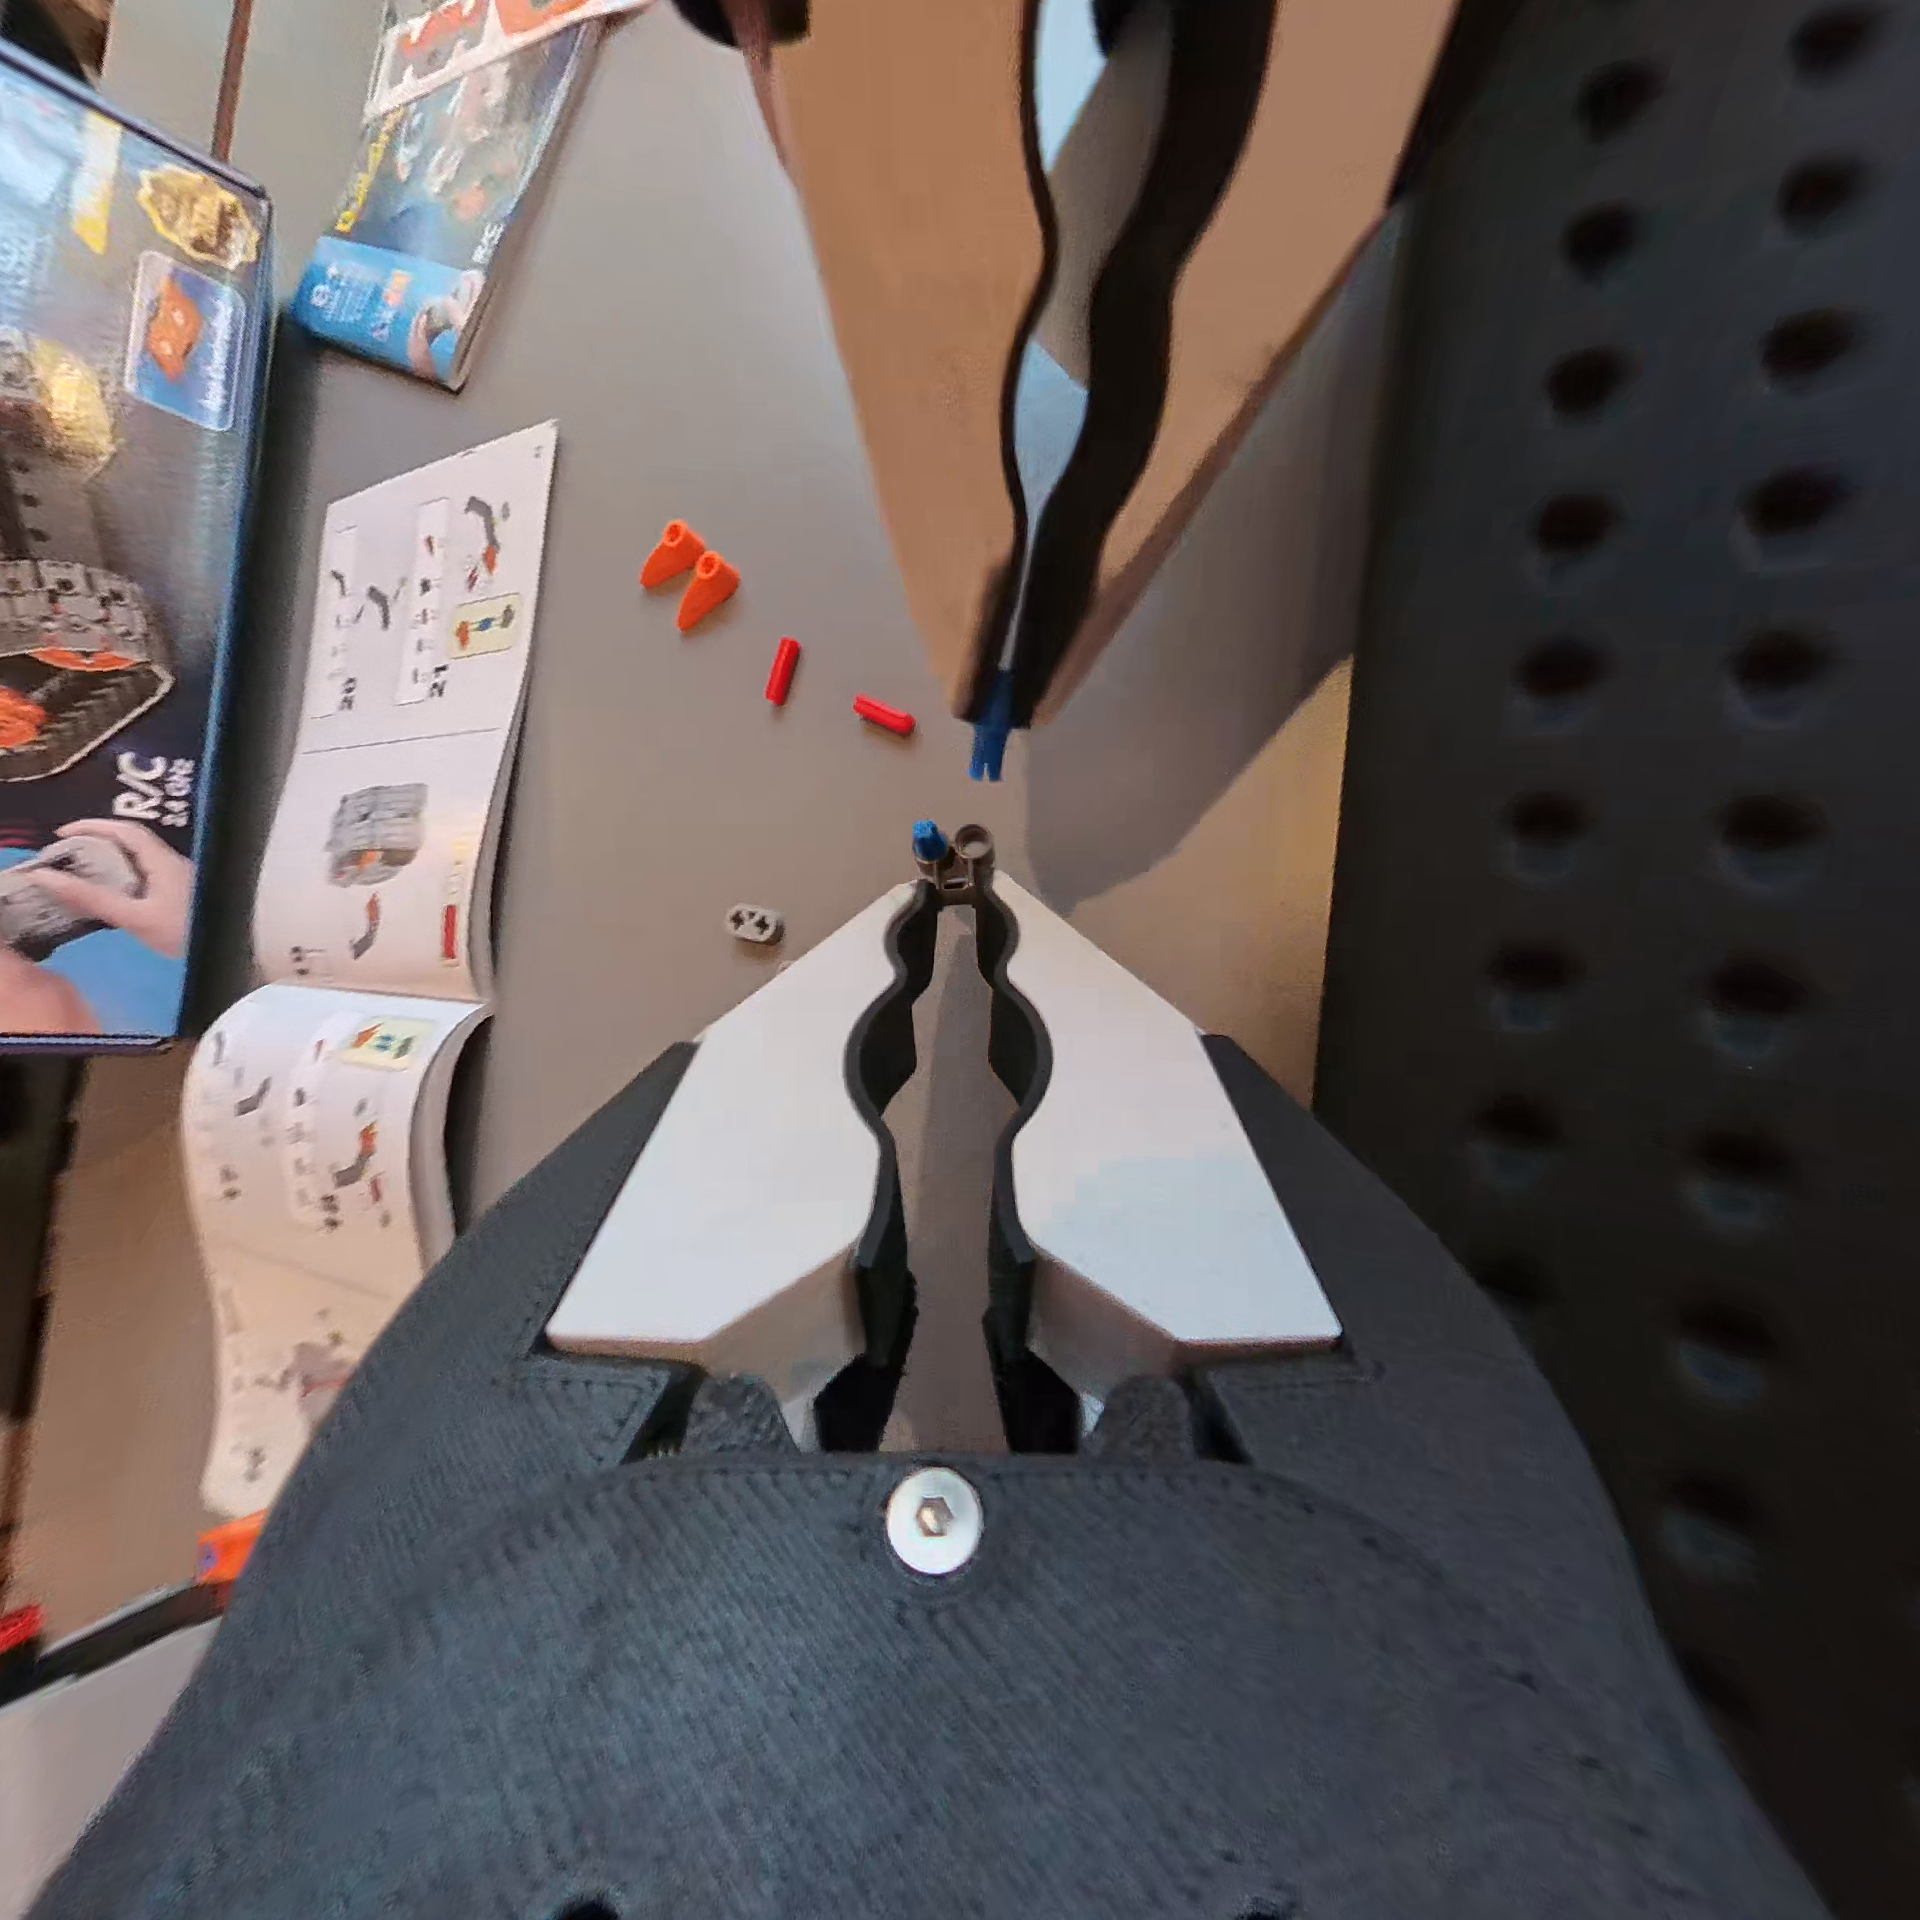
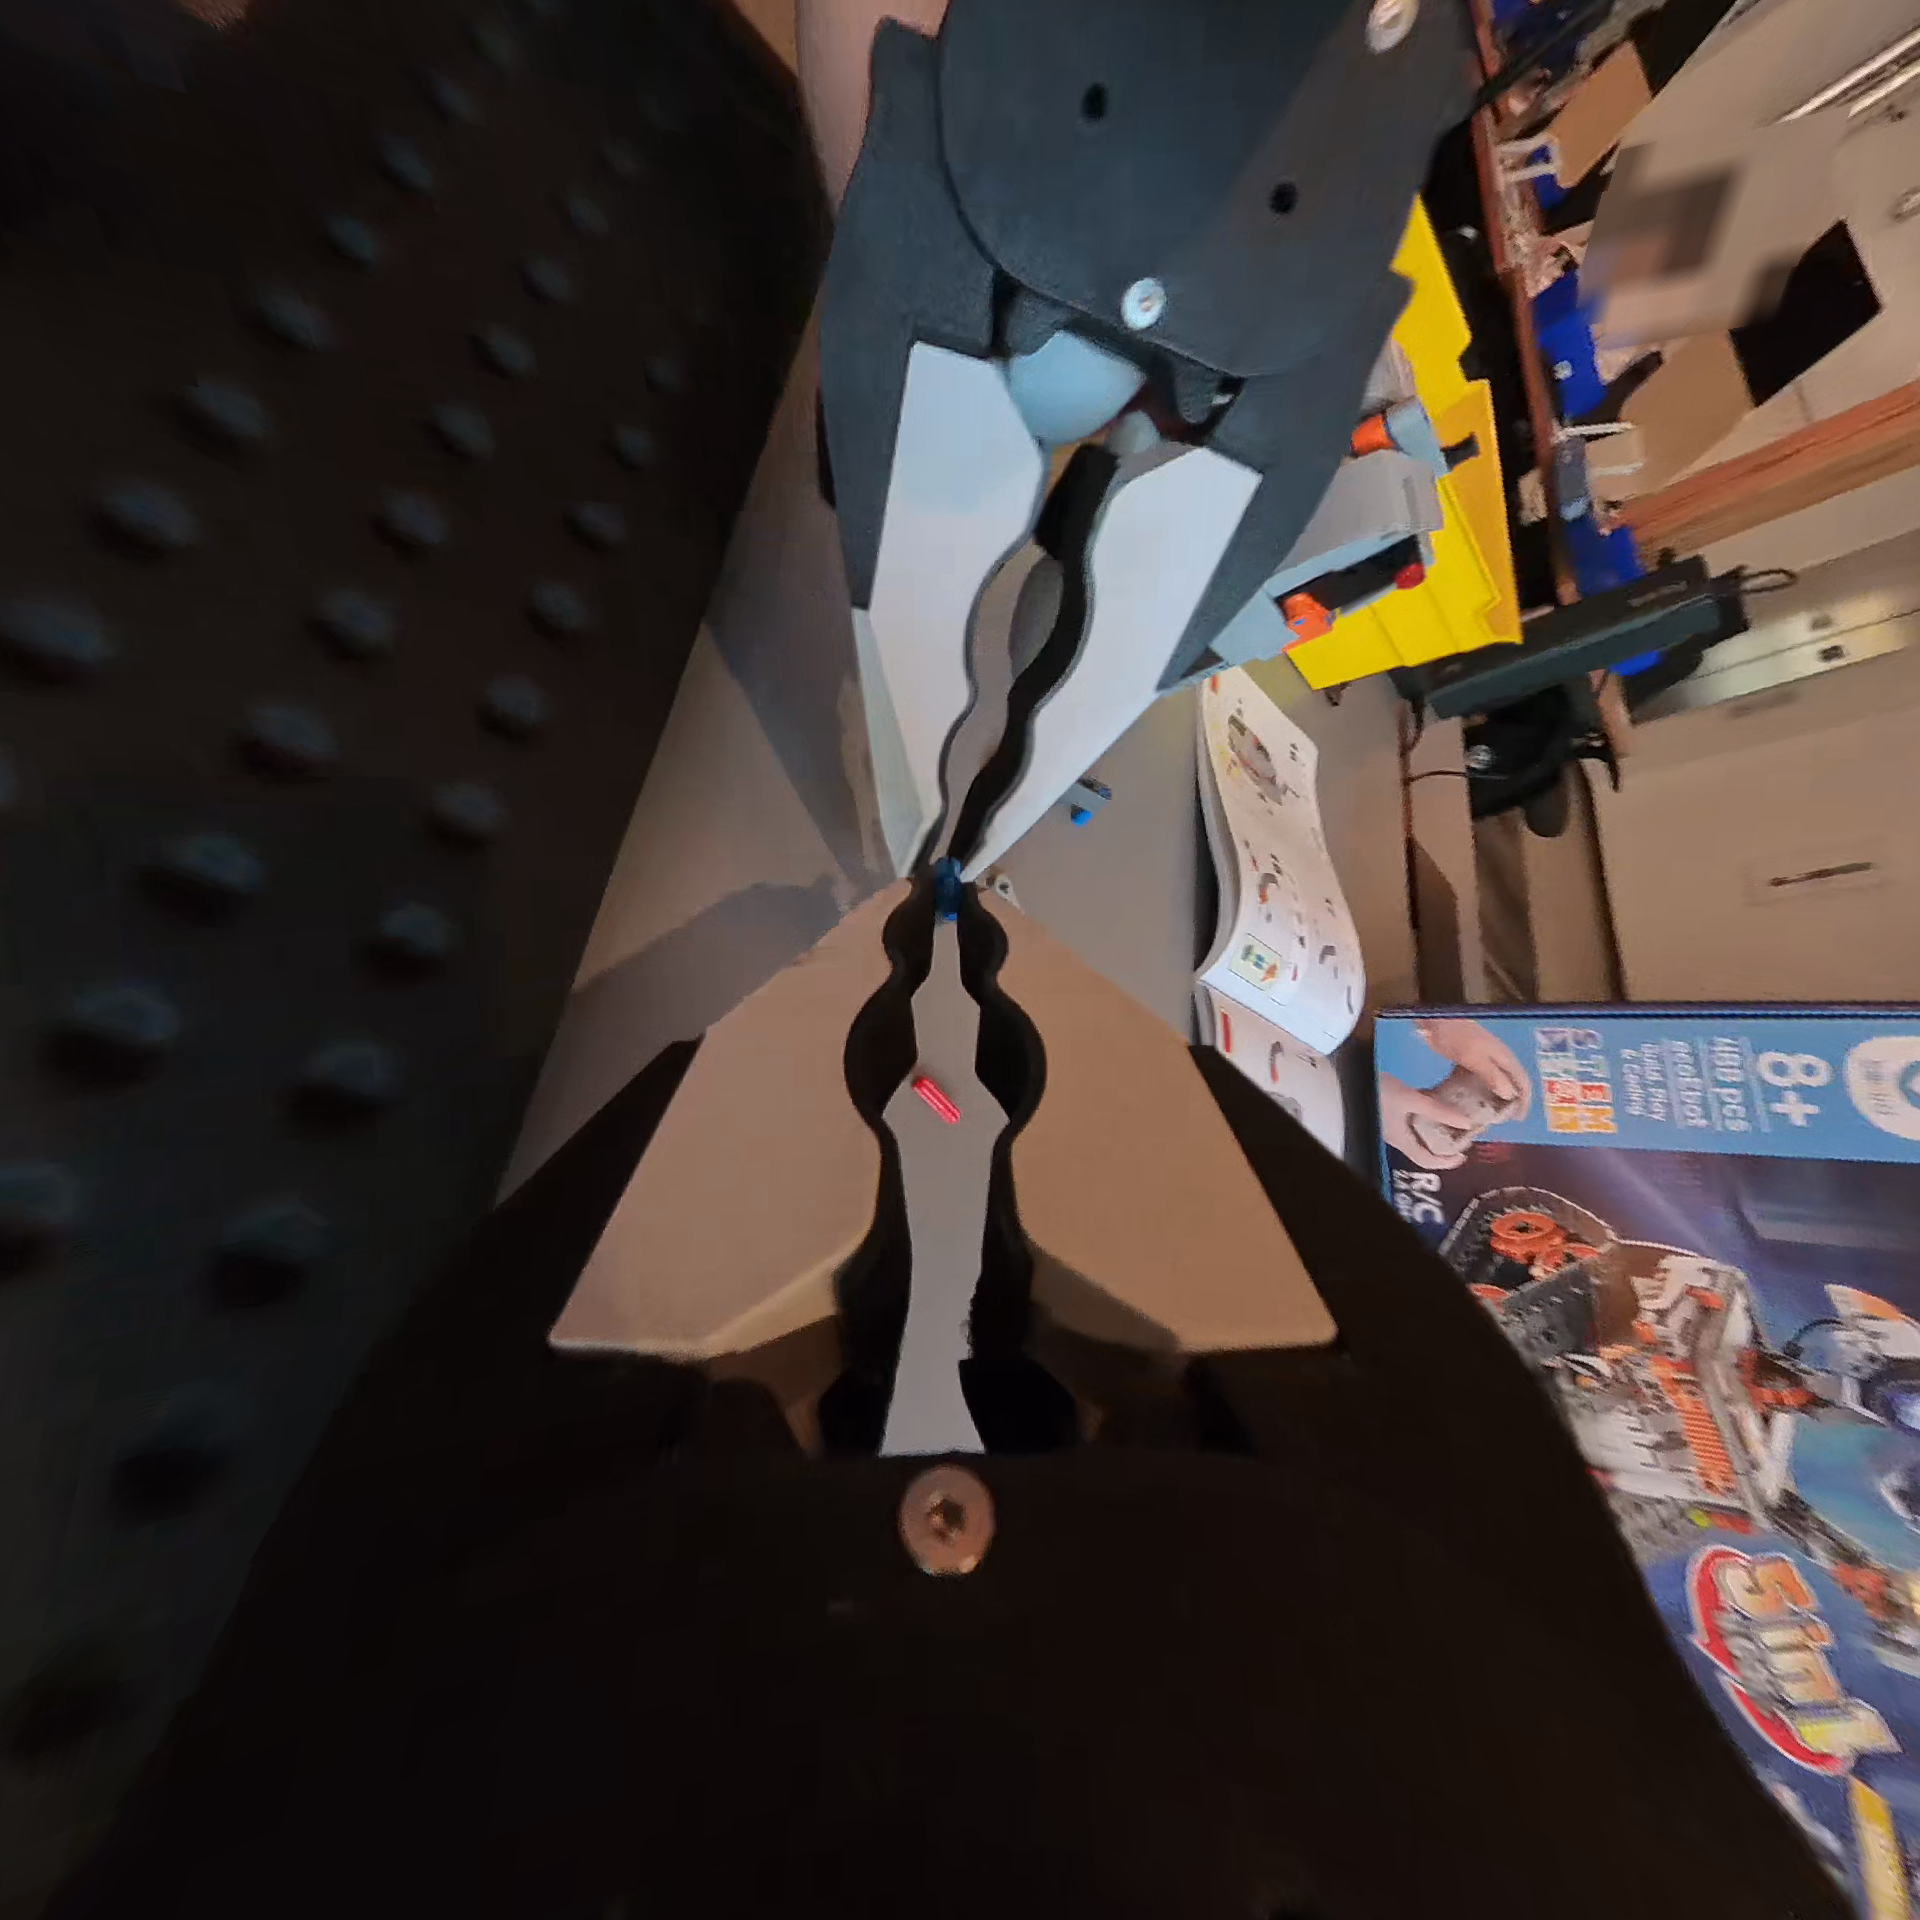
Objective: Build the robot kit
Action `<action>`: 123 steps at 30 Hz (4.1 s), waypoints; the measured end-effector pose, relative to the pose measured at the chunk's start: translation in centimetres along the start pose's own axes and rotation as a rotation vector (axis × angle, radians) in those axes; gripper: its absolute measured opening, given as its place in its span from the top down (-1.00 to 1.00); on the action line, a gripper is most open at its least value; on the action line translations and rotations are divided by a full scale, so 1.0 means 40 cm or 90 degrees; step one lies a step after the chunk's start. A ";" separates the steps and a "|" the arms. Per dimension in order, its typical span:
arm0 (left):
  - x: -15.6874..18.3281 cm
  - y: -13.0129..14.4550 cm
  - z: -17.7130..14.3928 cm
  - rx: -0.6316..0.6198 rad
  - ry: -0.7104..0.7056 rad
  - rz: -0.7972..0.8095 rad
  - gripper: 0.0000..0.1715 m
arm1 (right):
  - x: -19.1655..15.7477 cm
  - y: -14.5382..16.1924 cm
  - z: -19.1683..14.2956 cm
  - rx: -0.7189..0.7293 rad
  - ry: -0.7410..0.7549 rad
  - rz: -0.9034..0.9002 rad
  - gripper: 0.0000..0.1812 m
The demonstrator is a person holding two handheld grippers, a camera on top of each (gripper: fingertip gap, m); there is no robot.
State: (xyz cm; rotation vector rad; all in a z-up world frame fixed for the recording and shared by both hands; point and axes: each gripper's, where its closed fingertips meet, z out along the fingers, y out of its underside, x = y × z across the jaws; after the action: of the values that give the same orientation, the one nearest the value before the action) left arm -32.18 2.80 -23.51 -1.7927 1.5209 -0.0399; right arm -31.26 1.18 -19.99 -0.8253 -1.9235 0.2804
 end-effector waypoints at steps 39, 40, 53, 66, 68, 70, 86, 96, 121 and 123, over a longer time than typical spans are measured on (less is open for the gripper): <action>-0.031 -0.037 -0.019 -0.159 0.035 0.013 0.93 | 0.013 0.044 0.022 -0.116 0.054 -0.068 0.96; -0.031 -0.038 -0.019 -0.161 0.035 0.018 0.93 | 0.011 0.044 0.022 -0.115 0.050 -0.070 0.96; -0.015 -0.046 -0.011 -0.181 0.045 0.099 0.93 | -0.009 0.048 0.016 -0.088 -0.005 -0.020 0.97; 0.006 -0.050 -0.001 -0.179 0.068 0.159 0.94 | -0.029 0.051 0.014 -0.069 -0.041 -0.034 0.97; 0.002 -0.054 -0.003 -0.170 0.063 0.158 0.93 | -0.022 0.050 0.010 -0.060 -0.035 -0.023 0.97; -0.008 -0.060 -0.008 -0.157 0.060 0.138 0.93 | -0.007 0.051 0.006 -0.053 -0.017 -0.015 0.95; -0.014 -0.091 -0.024 -0.097 0.055 0.099 0.93 | 0.005 0.041 -0.018 -0.002 -0.026 0.013 0.96; -0.024 -0.104 -0.037 -0.045 0.085 0.015 0.93 | 0.021 0.034 -0.028 0.017 0.004 0.008 0.95; -0.016 -0.158 -0.088 0.119 0.143 -0.122 0.94 | 0.026 -0.009 -0.076 0.106 -0.058 0.115 0.96; -0.013 -0.159 -0.085 0.115 0.150 -0.119 0.94 | 0.020 -0.007 -0.075 0.101 -0.067 0.116 0.96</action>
State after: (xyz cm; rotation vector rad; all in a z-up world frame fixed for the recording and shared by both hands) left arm -28.68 1.41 -17.32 -1.8265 1.4517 -0.4802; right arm -29.04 1.06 -17.83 -0.8945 -1.8962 0.5895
